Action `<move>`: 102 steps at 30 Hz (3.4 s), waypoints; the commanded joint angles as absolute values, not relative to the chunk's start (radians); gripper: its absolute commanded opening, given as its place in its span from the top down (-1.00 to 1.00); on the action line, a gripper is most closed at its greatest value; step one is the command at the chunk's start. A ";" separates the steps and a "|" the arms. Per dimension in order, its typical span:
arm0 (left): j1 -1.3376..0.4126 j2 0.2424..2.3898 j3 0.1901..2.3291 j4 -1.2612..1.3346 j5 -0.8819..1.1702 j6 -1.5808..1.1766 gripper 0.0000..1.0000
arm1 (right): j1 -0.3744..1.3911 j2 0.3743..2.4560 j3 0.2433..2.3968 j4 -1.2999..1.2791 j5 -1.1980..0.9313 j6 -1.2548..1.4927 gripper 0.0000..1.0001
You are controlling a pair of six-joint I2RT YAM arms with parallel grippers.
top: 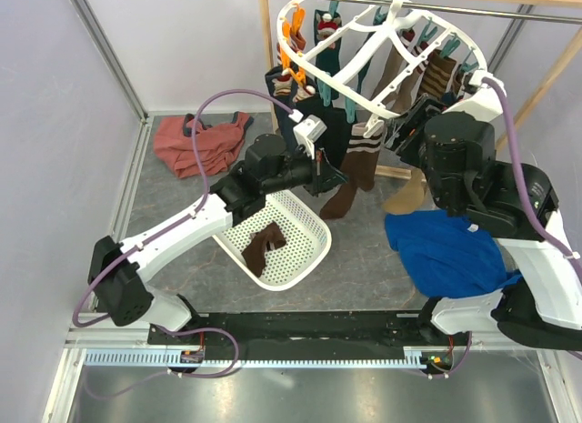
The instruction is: Remove the socks clipped to the hanger
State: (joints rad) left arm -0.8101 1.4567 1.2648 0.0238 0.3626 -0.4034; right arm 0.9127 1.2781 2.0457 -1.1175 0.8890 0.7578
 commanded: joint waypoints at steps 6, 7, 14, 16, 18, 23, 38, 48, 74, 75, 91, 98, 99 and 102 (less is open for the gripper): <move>-0.870 1.353 1.247 0.006 0.121 -0.370 0.97 | 0.913 1.367 2.204 -1.186 0.796 0.773 -0.26; -0.882 1.347 1.246 -0.023 0.086 -0.365 0.96 | 0.914 1.374 2.207 -1.186 0.796 0.776 -0.25; -0.954 1.304 1.239 -0.037 -0.084 -0.302 0.96 | 0.914 1.410 2.218 -1.189 0.822 0.817 -0.22; -0.977 1.293 1.239 -0.035 -0.130 -0.288 0.96 | 0.914 1.417 2.224 -1.210 0.847 0.831 -0.21; -0.994 1.287 1.239 -0.035 -0.162 -0.272 0.96 | 0.914 1.419 2.215 -1.216 0.859 0.844 -0.21; -1.029 1.269 1.229 -0.028 -0.216 -0.239 0.96 | 0.914 1.422 2.184 -1.213 0.896 0.847 -0.22; -1.189 1.258 1.193 0.049 -0.440 -0.069 0.97 | 0.914 1.437 2.172 -1.183 0.925 0.853 -0.23; -1.247 1.284 1.204 0.094 -0.543 0.039 0.97 | 0.914 1.445 2.178 -1.195 0.927 0.861 -0.19; -1.295 1.330 1.272 -0.044 -0.424 -0.119 0.96 | 0.914 1.292 1.961 -1.042 0.750 0.752 -0.36; -1.293 1.330 1.278 -0.055 -0.401 -0.142 0.96 | 0.914 1.225 1.916 -1.016 0.739 0.756 -0.38; -1.101 1.348 1.402 -0.156 -0.003 -0.478 0.97 | 0.914 0.869 1.438 -0.744 0.419 0.542 -0.38; -1.080 1.359 1.433 -0.150 0.048 -0.525 0.97 | 0.914 0.767 1.273 -0.635 0.380 0.443 -0.47; -1.081 1.361 1.436 -0.150 0.052 -0.532 0.96 | 0.914 0.764 1.263 -0.637 0.388 0.436 -0.48; -1.081 1.377 1.453 -0.153 0.066 -0.540 0.96 | 0.914 0.755 1.235 -0.637 0.376 0.396 -0.50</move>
